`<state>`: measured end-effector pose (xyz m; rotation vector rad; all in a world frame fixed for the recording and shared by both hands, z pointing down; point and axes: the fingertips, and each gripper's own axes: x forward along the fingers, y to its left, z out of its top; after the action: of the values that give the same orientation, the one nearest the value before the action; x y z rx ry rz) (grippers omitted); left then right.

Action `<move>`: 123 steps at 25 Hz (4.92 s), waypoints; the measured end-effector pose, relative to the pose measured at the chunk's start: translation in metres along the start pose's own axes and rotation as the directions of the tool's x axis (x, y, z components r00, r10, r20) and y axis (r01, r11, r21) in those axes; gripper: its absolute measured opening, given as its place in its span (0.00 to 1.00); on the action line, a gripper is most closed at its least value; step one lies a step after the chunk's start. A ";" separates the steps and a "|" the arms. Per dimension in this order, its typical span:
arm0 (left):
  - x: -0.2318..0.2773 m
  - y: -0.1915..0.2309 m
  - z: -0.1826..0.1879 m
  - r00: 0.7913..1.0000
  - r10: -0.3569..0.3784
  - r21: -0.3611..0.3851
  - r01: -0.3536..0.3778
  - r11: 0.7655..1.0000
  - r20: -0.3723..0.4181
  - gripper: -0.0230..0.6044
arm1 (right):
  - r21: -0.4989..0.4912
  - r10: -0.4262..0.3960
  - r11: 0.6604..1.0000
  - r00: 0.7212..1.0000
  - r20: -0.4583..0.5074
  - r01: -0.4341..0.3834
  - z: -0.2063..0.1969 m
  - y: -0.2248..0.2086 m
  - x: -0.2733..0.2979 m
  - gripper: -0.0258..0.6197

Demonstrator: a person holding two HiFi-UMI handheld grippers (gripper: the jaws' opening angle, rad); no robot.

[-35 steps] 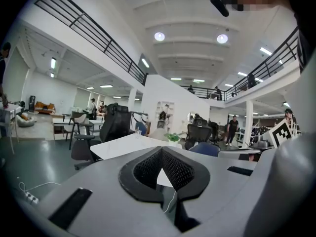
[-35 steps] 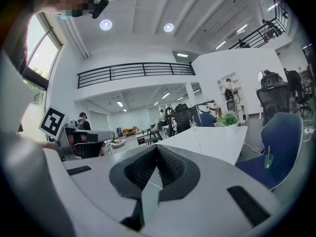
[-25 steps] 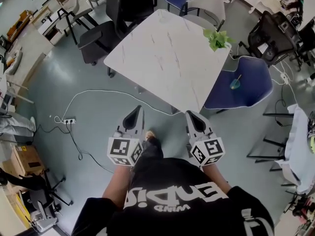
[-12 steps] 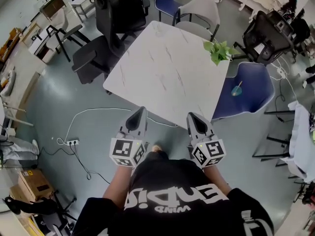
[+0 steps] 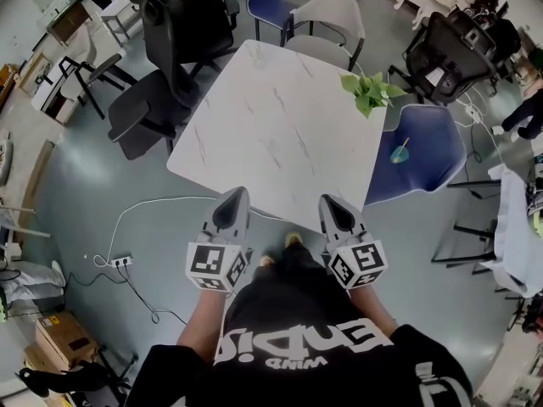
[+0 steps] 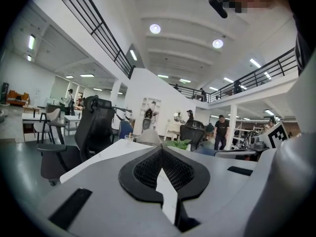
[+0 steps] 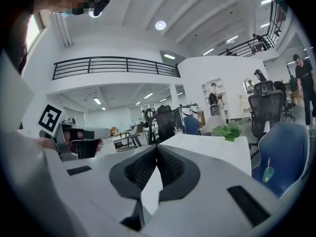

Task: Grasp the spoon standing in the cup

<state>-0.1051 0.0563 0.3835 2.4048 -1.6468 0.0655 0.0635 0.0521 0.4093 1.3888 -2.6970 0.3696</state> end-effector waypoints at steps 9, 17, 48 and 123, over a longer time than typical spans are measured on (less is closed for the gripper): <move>0.038 0.022 0.007 1.000 0.029 -0.010 -0.029 1.000 0.009 0.06 | -0.004 0.019 1.000 1.000 0.001 -0.019 0.007 -0.023 0.041 0.06; 0.063 0.038 0.011 0.999 0.043 -0.012 -0.043 0.999 -0.001 0.06 | -0.004 0.037 0.999 0.999 0.002 -0.037 0.016 -0.034 0.072 0.06; 0.169 0.102 0.030 0.997 0.070 -0.021 -0.070 0.997 -0.020 0.06 | 0.021 0.075 0.997 0.996 -0.043 -0.075 0.028 -0.079 0.179 0.06; 0.401 0.217 0.009 0.993 0.069 0.142 -0.055 0.988 -0.098 0.38 | 0.067 0.019 0.998 0.996 -0.081 -0.013 0.022 -0.113 0.255 0.06</move>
<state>-0.1585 -0.3871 0.4751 2.4037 -1.7220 0.3195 0.0067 -0.2180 0.4549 1.3378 -2.6542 0.5106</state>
